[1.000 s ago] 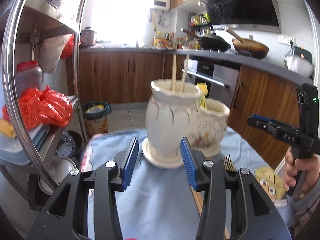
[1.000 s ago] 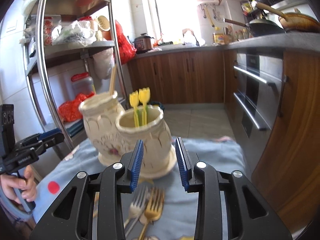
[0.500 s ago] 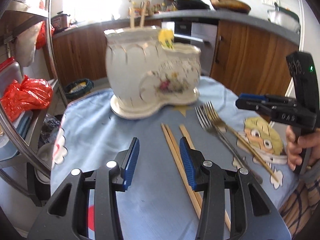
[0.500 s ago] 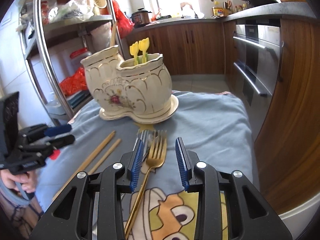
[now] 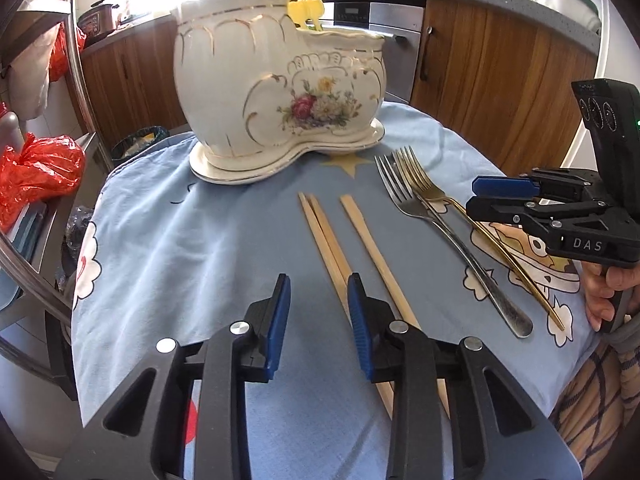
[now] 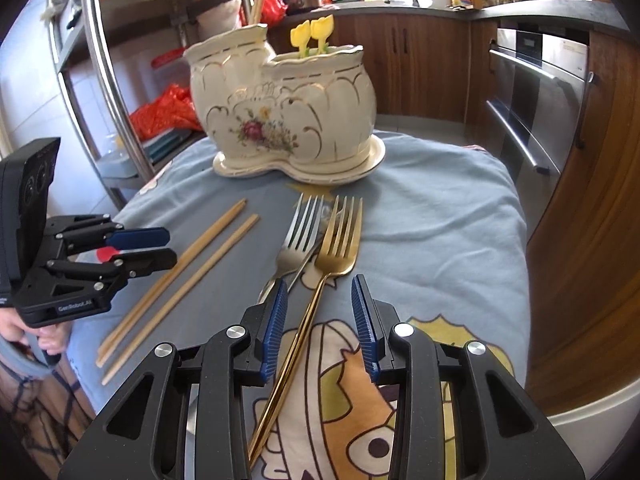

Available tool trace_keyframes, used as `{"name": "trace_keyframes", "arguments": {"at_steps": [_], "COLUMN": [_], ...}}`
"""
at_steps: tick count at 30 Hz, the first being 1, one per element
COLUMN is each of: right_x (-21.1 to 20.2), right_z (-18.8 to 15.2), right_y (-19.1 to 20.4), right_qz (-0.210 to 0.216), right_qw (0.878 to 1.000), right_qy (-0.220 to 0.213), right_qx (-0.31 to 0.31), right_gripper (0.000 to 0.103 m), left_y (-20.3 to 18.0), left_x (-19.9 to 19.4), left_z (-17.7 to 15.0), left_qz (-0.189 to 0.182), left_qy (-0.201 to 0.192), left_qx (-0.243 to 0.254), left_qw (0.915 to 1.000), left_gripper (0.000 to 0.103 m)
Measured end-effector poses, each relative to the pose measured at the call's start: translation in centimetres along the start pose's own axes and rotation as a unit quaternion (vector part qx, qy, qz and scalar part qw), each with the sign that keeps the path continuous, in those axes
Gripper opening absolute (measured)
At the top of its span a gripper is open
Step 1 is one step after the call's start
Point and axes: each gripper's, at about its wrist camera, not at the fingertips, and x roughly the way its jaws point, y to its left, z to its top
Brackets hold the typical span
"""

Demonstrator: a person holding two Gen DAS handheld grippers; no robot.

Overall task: Organize utensils
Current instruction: 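Open both tools and withdraw them back over the forks and chopsticks, then grasp a wooden chopstick with the left tool while the right tool grasps the gold fork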

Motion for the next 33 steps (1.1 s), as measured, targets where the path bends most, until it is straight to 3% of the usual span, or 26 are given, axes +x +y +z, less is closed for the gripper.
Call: {"name": "trace_keyframes", "arguments": {"at_steps": [11, 15, 20, 28, 33], "right_x": [0.6, 0.7, 0.5, 0.4, 0.9], "right_z": [-0.2, -0.6, -0.8, 0.2, 1.2], "right_y": [0.4, 0.6, 0.8, -0.5, -1.8], "right_qz": [-0.005, -0.006, -0.005, -0.011, -0.016], "right_qw": [1.000, 0.999, 0.998, 0.991, 0.982], "right_qy": [0.027, 0.036, 0.044, 0.106, 0.157], "right_qx": [-0.007, -0.013, -0.036, -0.086, -0.105], "right_gripper": [0.035, 0.024, 0.021, 0.020, 0.020], "left_y": [0.3, 0.6, 0.7, 1.2, 1.7], "left_x": [0.9, 1.1, 1.3, 1.6, 2.0], "left_z": [0.3, 0.3, 0.7, 1.9, 2.6], "left_qz": [0.004, -0.005, -0.007, -0.014, -0.003], "left_qy": [0.019, 0.025, 0.039, 0.092, 0.142], "left_qx": [-0.002, -0.005, 0.005, 0.062, 0.108], "left_qw": [0.9998, 0.9997, 0.9992, 0.9938, 0.9840], "left_gripper": [0.029, 0.029, 0.027, 0.026, 0.026]}}
